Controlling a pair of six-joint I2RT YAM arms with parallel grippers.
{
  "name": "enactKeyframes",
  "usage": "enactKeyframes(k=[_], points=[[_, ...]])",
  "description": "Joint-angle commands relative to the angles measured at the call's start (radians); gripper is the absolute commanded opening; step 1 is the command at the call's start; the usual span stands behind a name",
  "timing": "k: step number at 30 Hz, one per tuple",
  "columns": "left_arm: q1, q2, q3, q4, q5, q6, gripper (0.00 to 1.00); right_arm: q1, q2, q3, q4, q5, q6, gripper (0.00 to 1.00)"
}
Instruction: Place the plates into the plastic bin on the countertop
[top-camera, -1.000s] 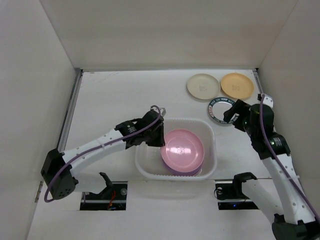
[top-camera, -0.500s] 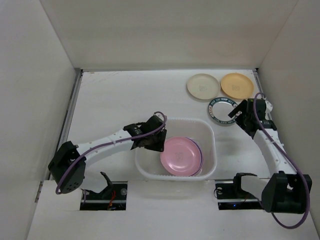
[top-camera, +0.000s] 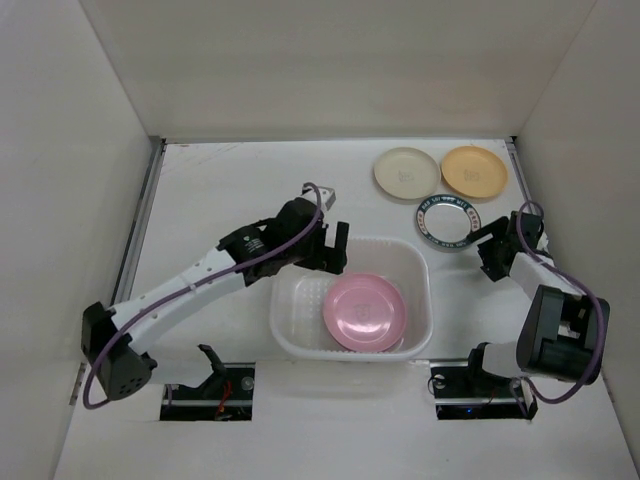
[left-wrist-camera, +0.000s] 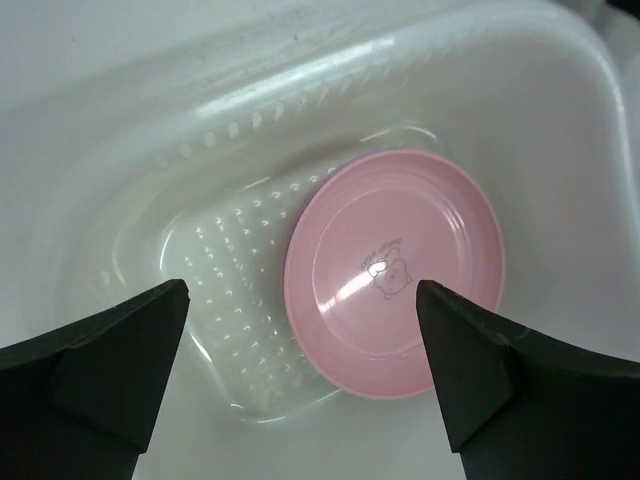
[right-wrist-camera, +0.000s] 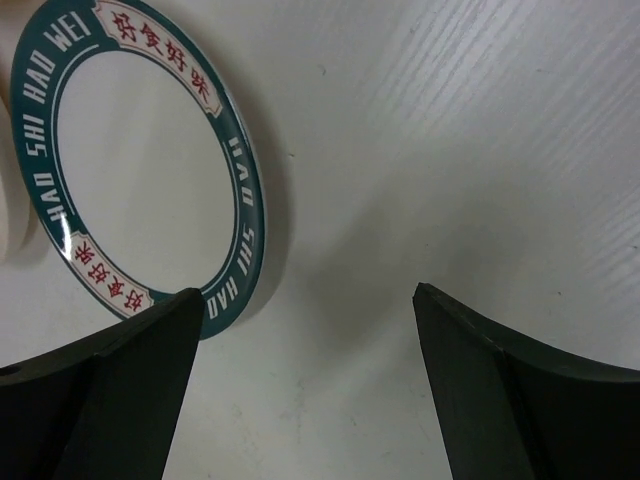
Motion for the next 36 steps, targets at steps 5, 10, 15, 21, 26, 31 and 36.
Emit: enactKeyframes(k=[5, 10, 15, 21, 26, 31, 36], points=[[0.117, -0.148, 0.052, -0.077, -0.016, 0.024, 1.00, -0.064, 0.130, -0.033, 0.265, -0.206, 0.121, 0.81], [0.202, -0.182, 0.029, -0.109, 0.013, 0.032, 1.00, -0.083, 0.262, -0.041, 0.389, -0.307, 0.177, 0.70], [0.254, -0.208, 0.010, -0.120, 0.042, 0.032, 1.00, -0.084, 0.365, -0.041, 0.474, -0.359, 0.213, 0.55], [0.288, -0.228, -0.005, -0.131, 0.055, 0.032, 1.00, -0.087, 0.411, -0.060, 0.534, -0.381, 0.236, 0.22], [0.300, -0.237, -0.013, -0.131, 0.056, 0.032, 1.00, -0.098, 0.350, -0.092, 0.522, -0.373, 0.243, 0.00], [0.308, -0.238, -0.013, -0.128, 0.059, 0.040, 1.00, -0.090, 0.128, -0.121, 0.392, -0.324, 0.264, 0.00], [0.346, -0.235, -0.027, -0.108, 0.048, 0.044, 1.00, -0.009, -0.192, -0.048, 0.155, -0.231, 0.243, 0.00]])
